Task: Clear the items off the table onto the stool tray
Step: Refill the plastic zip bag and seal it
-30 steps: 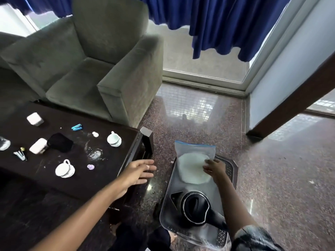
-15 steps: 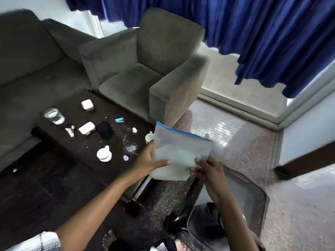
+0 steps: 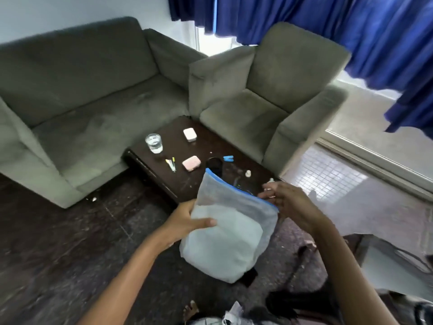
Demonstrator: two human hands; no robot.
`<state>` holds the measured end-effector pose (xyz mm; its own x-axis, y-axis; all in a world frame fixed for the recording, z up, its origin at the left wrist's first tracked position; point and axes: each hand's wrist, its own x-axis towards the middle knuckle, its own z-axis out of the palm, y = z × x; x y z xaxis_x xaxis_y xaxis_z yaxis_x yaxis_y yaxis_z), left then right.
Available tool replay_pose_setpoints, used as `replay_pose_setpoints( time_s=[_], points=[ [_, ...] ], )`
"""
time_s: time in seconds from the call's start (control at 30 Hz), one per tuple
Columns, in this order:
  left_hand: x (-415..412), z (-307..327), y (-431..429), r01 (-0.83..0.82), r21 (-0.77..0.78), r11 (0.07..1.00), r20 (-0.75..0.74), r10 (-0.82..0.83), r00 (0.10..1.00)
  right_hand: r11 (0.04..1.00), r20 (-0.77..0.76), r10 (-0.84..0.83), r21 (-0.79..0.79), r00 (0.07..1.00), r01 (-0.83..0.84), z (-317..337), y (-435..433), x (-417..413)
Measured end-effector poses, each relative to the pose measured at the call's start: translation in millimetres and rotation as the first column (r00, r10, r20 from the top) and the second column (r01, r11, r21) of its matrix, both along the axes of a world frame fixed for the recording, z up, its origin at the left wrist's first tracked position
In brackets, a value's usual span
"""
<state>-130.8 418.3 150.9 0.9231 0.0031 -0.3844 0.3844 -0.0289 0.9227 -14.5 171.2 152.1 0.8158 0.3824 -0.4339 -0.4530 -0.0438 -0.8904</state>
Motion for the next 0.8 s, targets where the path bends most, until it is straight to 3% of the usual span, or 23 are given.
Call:
replay_pose_setpoints(
  time_s=[0.13, 0.27, 0.37, 0.47, 0.6, 0.73, 0.8],
  points=[
    [-7, 2, 48, 0.049, -0.046, 0.998, 0.002, -0.049, 0.999, 0.928, 0.031, 0.366, -0.086, 0.93, -0.362, 11, 75, 0],
    [3, -8, 86, 0.024, -0.05, 0.998, -0.004, -0.025, 1.0, 0.875, -0.025, 0.482, -0.031, 0.876, -0.482, 17, 129, 2],
    [17, -19, 114, 0.0, -0.03, 1.0, -0.002, 0.0, 1.0, 0.811, 0.015, 0.577, -0.128, 0.816, -0.571, 2, 160, 9],
    [40, -32, 138, -0.109, -0.018, 0.994, 0.004, 0.109, 0.994, 0.865, 0.039, 0.495, -0.117, 0.868, -0.488, -14, 192, 26],
    [84, -37, 170, -0.317, 0.114, 0.942, -0.038, 0.323, 0.946, 0.946, 0.092, 0.303, -0.15, 0.949, -0.287, -34, 233, 61],
    [126, -30, 188, -0.275, -0.143, 0.951, -0.231, 0.238, 0.943, 0.972, 0.136, 0.161, -0.196, 0.978, -0.132, -48, 279, 97],
    [151, -30, 196, -0.232, -0.191, 0.954, -0.265, 0.177, 0.948, 0.974, 0.191, 0.075, -0.222, 0.979, -0.031, -49, 304, 114]
  ],
)
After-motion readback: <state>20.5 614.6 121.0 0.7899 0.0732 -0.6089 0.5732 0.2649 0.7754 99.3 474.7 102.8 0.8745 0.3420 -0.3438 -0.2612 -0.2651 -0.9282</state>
